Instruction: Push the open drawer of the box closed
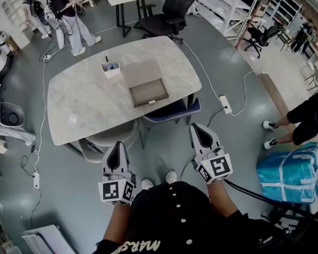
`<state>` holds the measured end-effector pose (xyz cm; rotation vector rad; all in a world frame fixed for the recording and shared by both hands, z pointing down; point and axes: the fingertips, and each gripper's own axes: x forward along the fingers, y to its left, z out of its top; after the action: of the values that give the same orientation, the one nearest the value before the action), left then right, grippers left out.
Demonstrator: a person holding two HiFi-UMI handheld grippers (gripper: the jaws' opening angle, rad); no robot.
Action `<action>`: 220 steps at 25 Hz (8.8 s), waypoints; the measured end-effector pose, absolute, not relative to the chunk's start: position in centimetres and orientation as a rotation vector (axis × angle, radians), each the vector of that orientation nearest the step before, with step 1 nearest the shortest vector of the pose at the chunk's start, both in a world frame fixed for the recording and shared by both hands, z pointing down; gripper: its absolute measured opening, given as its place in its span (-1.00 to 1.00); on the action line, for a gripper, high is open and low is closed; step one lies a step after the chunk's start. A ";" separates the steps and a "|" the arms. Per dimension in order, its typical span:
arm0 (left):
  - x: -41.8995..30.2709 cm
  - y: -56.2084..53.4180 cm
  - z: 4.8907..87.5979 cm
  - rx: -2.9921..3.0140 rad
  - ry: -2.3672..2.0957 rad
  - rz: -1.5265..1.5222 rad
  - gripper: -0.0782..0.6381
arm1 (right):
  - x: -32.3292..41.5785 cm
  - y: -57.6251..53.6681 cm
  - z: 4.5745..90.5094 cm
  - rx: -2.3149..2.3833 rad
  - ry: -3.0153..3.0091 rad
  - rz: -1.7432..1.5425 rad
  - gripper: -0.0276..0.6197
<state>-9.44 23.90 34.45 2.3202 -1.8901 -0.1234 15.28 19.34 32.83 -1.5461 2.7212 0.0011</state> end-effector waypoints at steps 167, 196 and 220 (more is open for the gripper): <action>-15.2 -6.6 52.7 1.998 -1.690 0.190 -0.73 | 0.0 -12.6 71.5 -1.825 3.331 -1.377 -0.40; -15.7 -7.9 54.6 1.964 -1.673 0.217 -0.73 | -2.6 -20.3 71.7 -1.875 3.301 -1.239 -0.40; -14.7 -6.6 52.2 2.029 -1.709 0.192 -0.73 | 0.0 -17.9 69.9 -1.819 3.322 -1.173 -0.47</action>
<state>-14.67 -6.56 52.15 2.0294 -1.7090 0.1925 0.00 -17.93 69.88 -1.8185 3.3224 -1.1728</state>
